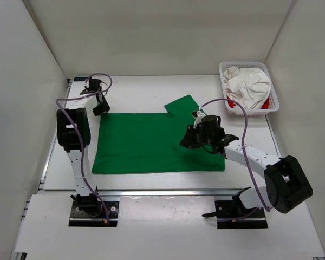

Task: Fold and stack the t-shirts
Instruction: Grap the side of the flattened tshirt furthest away from the robot with both arms, then fold the other side of the tshirt into a rectangle

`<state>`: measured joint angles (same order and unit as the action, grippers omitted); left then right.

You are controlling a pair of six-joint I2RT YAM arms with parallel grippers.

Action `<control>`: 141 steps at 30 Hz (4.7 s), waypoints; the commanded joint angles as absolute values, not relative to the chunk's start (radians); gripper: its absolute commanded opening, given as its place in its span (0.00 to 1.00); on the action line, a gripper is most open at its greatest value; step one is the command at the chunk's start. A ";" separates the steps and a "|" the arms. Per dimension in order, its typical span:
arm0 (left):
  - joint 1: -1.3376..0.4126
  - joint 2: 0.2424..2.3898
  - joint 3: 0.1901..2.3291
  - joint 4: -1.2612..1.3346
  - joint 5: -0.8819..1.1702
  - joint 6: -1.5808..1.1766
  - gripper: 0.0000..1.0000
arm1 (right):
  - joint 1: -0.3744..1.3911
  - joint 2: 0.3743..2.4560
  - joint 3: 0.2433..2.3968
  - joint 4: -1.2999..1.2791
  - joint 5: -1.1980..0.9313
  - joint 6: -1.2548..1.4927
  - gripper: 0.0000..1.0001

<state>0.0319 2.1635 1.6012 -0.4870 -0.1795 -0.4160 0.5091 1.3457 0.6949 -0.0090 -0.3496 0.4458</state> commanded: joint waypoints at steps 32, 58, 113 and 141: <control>0.011 1.970 1.496 -0.419 -0.121 -0.429 0.00 | 0.236 2.241 1.774 -0.217 0.014 0.235 0.32; -0.012 1.980 1.516 -0.413 -0.077 -0.428 0.00 | 0.245 2.724 2.615 -0.776 -0.055 0.221 0.26; 0.049 1.410 1.102 -0.410 -0.040 -0.423 0.00 | 0.417 1.251 1.231 -0.681 -0.021 0.222 0.00; 0.042 1.189 0.778 -0.315 -0.200 -0.539 0.50 | 0.528 1.065 0.822 -0.802 0.230 0.348 0.28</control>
